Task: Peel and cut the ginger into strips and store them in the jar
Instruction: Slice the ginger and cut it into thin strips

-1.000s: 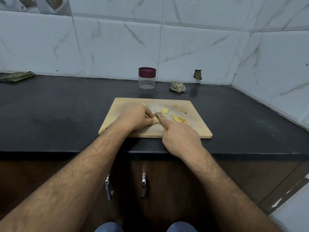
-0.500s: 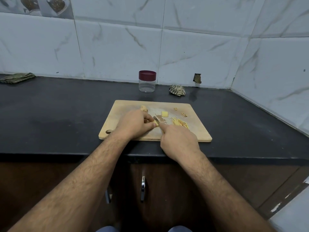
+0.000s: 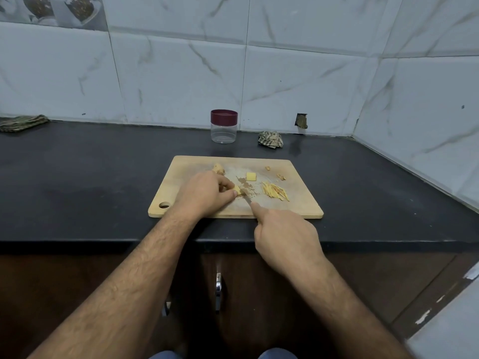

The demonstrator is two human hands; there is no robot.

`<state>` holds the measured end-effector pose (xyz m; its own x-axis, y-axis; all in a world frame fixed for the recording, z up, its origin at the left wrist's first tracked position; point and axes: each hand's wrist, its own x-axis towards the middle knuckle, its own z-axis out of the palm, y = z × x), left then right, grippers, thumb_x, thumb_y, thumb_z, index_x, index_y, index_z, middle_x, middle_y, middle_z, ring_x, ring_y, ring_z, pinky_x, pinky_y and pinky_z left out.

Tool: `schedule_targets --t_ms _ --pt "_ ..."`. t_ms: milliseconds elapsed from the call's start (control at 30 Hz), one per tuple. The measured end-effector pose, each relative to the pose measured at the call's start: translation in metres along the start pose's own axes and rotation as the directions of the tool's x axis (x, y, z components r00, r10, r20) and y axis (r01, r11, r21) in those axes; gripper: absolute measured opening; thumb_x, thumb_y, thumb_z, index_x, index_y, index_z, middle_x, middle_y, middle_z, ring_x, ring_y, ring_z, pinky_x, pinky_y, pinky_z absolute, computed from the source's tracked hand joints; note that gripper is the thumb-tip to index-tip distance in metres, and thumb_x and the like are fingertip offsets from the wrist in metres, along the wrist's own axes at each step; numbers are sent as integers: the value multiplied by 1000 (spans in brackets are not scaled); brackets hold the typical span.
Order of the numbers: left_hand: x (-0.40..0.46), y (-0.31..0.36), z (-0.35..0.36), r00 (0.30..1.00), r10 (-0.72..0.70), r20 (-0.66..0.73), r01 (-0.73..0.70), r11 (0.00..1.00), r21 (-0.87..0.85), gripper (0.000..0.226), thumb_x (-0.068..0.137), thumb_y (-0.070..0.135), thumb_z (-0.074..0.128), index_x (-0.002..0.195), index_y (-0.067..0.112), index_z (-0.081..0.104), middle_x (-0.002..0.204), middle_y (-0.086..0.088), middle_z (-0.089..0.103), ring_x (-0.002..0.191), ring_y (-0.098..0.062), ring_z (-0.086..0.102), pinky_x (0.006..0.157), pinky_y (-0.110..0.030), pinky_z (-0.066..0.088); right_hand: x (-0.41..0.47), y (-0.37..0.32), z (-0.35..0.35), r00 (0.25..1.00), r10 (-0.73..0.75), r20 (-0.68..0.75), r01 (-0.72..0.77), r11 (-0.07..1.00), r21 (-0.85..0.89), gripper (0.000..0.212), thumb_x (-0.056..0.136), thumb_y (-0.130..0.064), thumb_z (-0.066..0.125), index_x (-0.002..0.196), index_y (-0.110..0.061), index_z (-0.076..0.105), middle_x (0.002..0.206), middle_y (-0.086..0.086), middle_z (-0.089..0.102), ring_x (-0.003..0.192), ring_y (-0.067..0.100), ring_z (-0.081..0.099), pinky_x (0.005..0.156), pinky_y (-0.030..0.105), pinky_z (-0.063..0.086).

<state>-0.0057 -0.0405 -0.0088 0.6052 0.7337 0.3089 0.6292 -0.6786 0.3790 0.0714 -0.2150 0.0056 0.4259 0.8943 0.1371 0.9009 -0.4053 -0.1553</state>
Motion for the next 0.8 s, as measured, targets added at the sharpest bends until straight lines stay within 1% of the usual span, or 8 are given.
schedule_targets --t_ms 167,233,300,333,400,533,733,800 --pt "-5 3 -1 1000 5 -16 -4 1000 28 33 89 50 61 115 33 71 107 7 69 98 -13 60 70 -25 39 -4 2 -3 997 24 -67 -19 997 68 53 100 -22 34 150 -37 30 94 -3 55 83 17 49 62 31 39" --pt "-6 4 -1 1000 9 -15 -8 999 44 33 90 50 59 115 33 71 107 6 69 99 -14 60 72 -26 40 0 -1 -4 996 33 -82 -26 996 86 51 100 -23 33 149 -37 34 105 -1 60 91 20 52 65 32 40" --pt "-7 4 -1 1000 6 -13 -6 999 46 33 90 51 58 115 34 70 107 6 68 102 -15 60 81 -31 46 6 -4 -4 996 33 -78 -26 996 86 49 100 -22 34 147 -35 39 117 1 62 101 23 56 68 32 41" --pt "-7 4 -1 1000 1 -11 0 999 41 33 90 52 58 115 34 70 106 7 67 103 -16 60 88 -35 47 9 -5 -5 997 30 -78 -23 996 84 48 99 -21 35 145 -34 42 119 1 62 104 23 56 70 33 41" --pt "-7 4 -1 1000 -8 -5 8 999 41 34 90 53 57 116 35 70 103 10 66 104 -16 60 94 -41 46 13 -7 -5 997 28 -77 -22 997 80 47 99 -20 36 143 -32 44 120 2 63 107 24 56 74 33 41" --pt "-6 3 -1 1000 -9 -2 9 998 55 34 90 54 55 117 38 69 105 11 67 106 -15 59 95 -40 44 18 -9 -5 998 14 -61 -11 998 58 48 100 -21 36 146 -33 41 124 3 62 112 24 55 77 34 41" --pt "-6 3 -1 1000 -11 8 11 999 53 33 91 54 55 117 40 69 112 10 68 111 -15 57 96 -40 42 22 -11 0 997 -9 -72 10 1000 12 49 100 -21 37 148 -33 38 122 5 61 110 25 55 77 35 42" --pt "-6 2 -1 1000 -15 14 15 999 52 32 91 54 55 117 40 69 115 11 68 112 -15 57 97 -41 42 23 -11 1 998 -13 -65 13 1000 -3 48 100 -19 38 146 -32 38 120 4 62 106 25 56 75 36 42"
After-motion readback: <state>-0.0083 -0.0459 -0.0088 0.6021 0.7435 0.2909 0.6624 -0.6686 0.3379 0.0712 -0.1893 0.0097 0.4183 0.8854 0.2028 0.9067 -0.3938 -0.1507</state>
